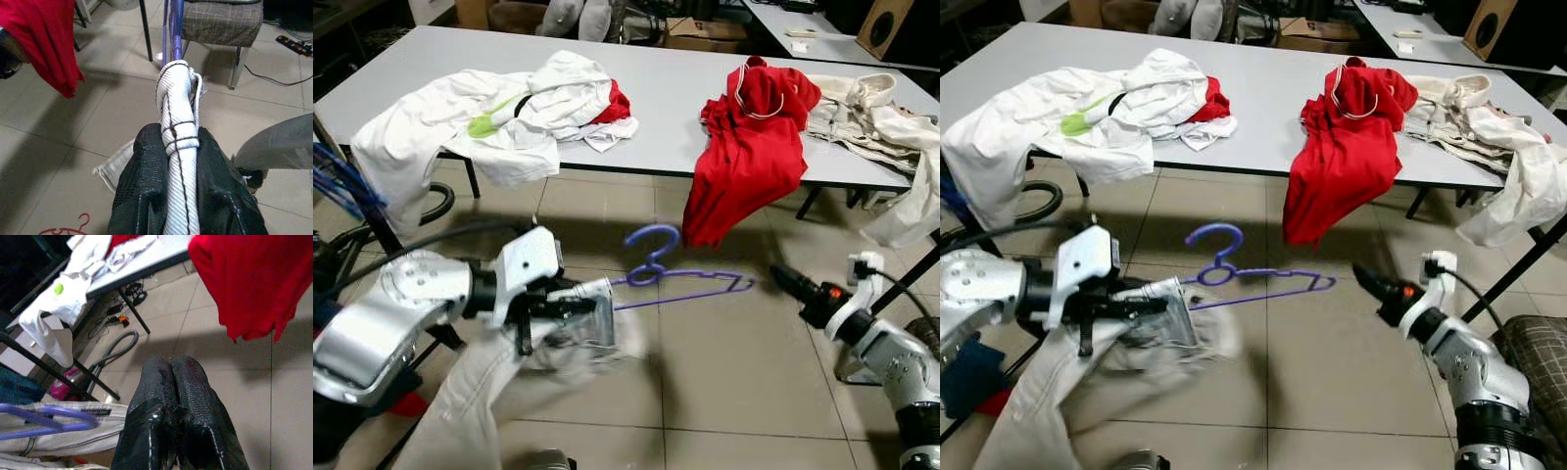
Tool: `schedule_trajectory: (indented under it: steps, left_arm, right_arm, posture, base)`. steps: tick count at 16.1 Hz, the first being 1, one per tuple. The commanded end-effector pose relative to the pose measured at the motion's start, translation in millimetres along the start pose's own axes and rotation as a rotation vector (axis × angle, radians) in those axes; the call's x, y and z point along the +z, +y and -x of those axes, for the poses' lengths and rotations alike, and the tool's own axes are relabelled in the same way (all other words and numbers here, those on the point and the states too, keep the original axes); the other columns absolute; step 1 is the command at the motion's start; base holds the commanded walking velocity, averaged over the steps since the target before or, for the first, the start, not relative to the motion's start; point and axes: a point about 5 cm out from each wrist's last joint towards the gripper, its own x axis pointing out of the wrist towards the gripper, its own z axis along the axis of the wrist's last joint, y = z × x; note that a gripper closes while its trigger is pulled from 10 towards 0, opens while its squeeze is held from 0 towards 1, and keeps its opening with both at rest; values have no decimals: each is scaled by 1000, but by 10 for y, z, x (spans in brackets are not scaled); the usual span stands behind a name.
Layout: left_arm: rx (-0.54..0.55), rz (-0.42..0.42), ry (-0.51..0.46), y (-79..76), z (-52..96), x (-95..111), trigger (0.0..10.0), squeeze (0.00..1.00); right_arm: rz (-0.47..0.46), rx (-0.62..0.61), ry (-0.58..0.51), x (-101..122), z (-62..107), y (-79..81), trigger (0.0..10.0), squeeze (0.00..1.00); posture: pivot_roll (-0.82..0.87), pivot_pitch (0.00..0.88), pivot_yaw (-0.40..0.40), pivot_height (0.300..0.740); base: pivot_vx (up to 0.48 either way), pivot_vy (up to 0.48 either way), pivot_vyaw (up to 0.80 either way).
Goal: Hang hanger
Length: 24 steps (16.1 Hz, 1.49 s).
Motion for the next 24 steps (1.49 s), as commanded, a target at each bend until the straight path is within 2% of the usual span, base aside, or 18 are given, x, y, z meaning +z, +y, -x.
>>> schedule_trajectory:
  steps: [1, 2, 3, 4, 5, 6, 7, 8, 9, 12, 14, 15, 17, 18, 19, 21, 22, 24]
  left_arm:
    - [-1, -55, -104, -45, -45, 154, 0, 0]
    - [32, -44, -188, -7, -38, 256, 0, 0]
    - [36, -53, -189, 12, -14, 266, 0, 0]
    - [34, -70, -188, 38, 36, 275, 0, 0]
    - [27, -73, -204, 47, 66, 303, 0, 0]
    - [14, -69, -246, 53, 106, 367, 0, 0]
    - [-15, -61, -298, 42, 148, 455, 0, 0]
    - [-26, -58, -314, 35, 160, 483, 0, 0]
    - [-71, -68, -340, 12, 193, 560, 0, 0]
    - [-112, -106, -396, 34, 268, 737, 0, 0]
    - [-124, -137, -413, 75, 311, 846, 0, 0]
    - [-130, -143, -418, 86, 325, 872, 0, 0]
    - [-141, -156, -436, 101, 348, 932, 0, 0]
    - [-153, -169, -450, 112, 365, 979, 0, 0]
    - [-155, -170, -451, 113, 368, 984, 0, 0]
    - [-167, -183, -465, 123, 401, 1053, 0, 0]
    - [-182, -194, -470, 127, 423, 1095, 0, 0]
    - [-201, -199, -472, 121, 428, 1117, 0, 0]
  right_arm:
    - [3, -14, -10, 49, 5, 6, 0, 0]
    - [26, -21, 18, 5, 9, 16, 0, 0]
    - [67, -23, 49, -40, 17, 18, 0, 0]
    - [102, -36, 105, -133, 38, 29, 8353, 0]
    - [119, -39, 119, -175, 39, 31, 10000, 0]
    - [89, -33, 115, -214, 31, 41, 10000, 1000]
    - [31, 7, 105, -254, 22, 70, 10000, 1000]
    - [14, 22, 105, -270, 21, 82, 10000, 1000]
    - [-3, 87, 130, -325, 33, 128, 10000, 1000]
    - [-17, 180, 171, -332, 62, 165, 10000, 1000]
    - [-9, 311, 225, -292, 97, 255, 10000, 1000]
    - [9, 325, 248, -292, 99, 263, 10000, 1000]
    - [56, 287, 300, -335, 76, 223, 10000, 1000]
    - [82, 221, 330, -375, 38, 174, 10000, 1000]
    - [85, 215, 332, -378, 34, 170, 10000, 1000]
    - [94, 123, 381, -457, 10, 100, 10000, 1000]
    - [103, 75, 376, -491, -20, 56, 10000, 0]
    - [70, 60, 347, -478, -79, 55, 10000, 0]
  posture:
    - [65, 18, -30, 740]
    - [67, 20, -34, 740]
    - [71, 20, -36, 740]
    - [73, 21, -37, 740]
    - [75, 21, -37, 740]
    - [77, 22, -37, 740]
    - [79, 23, -38, 740]
    - [79, 23, -38, 740]
    - [79, 28, -43, 740]
    - [79, 30, -48, 740]
    - [81, 30, -52, 740]
    - [81, 30, -52, 740]
    - [85, 29, -54, 740]
    - [87, 30, -54, 740]
    - [87, 30, -54, 740]
    - [89, 28, -54, 740]
    - [92, 27, -52, 740]
    - [94, 24, -49, 740]
  base:
    - [0, 0, 0]
    - [0, 0, 0]
    - [0, 0, 0]
    - [0, 0, 0]
    - [0, 0, 0]
    - [0, 0, 0]
    - [0, 0, 0]
    - [0, 0, 0]
    - [0, 0, 0]
    - [0, 0, 0]
    - [0, 0, 0]
    - [0, 0, 0]
    - [0, 0, 0]
    - [0, 0, 0]
    - [0, 0, 0]
    - [0, 0, 0]
    - [0, 0, 0]
    - [0, 0, 0]
